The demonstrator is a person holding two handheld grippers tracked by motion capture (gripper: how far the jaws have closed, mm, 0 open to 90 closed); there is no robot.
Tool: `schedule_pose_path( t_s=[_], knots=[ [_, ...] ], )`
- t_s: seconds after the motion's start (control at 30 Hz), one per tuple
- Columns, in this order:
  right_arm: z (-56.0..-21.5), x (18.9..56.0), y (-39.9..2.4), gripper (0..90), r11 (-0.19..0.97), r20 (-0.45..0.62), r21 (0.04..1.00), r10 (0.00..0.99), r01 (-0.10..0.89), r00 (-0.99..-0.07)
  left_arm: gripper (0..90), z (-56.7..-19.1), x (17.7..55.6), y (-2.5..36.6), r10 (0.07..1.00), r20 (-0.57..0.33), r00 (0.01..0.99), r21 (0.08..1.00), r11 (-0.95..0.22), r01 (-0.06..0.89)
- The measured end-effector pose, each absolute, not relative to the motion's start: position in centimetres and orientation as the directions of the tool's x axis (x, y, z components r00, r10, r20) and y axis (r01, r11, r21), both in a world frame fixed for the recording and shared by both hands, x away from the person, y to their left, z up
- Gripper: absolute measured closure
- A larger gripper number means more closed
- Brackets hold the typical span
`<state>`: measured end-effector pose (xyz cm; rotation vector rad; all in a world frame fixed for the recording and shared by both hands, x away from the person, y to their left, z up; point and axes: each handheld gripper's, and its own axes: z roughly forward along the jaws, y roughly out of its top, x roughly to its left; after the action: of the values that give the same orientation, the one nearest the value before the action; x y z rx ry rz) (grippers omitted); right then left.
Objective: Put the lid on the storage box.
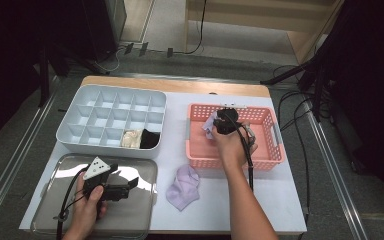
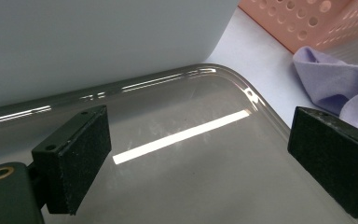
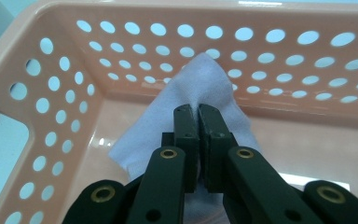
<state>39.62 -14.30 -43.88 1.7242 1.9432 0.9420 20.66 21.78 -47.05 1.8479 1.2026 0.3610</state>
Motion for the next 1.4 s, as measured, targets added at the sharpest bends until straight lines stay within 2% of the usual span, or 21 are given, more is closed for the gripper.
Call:
schedule_pose_path(
  t_s=[0.8,1.4],
  knots=[
    [-41.2,38.1,-15.4,87.6,0.031,0.155,0.724,0.966,0.689,-0.206,6.8,-47.1,20.7,21.7,0.847,-0.206,0.491,0.793,-0.150,0.591],
    [-40.7,34.1,-15.4,87.7,0.026,0.174,0.767,0.953,0.641,-0.248,6.9,-47.1,20.7,21.6,0.847,-0.199,0.493,0.791,-0.158,0.591]
  ],
)
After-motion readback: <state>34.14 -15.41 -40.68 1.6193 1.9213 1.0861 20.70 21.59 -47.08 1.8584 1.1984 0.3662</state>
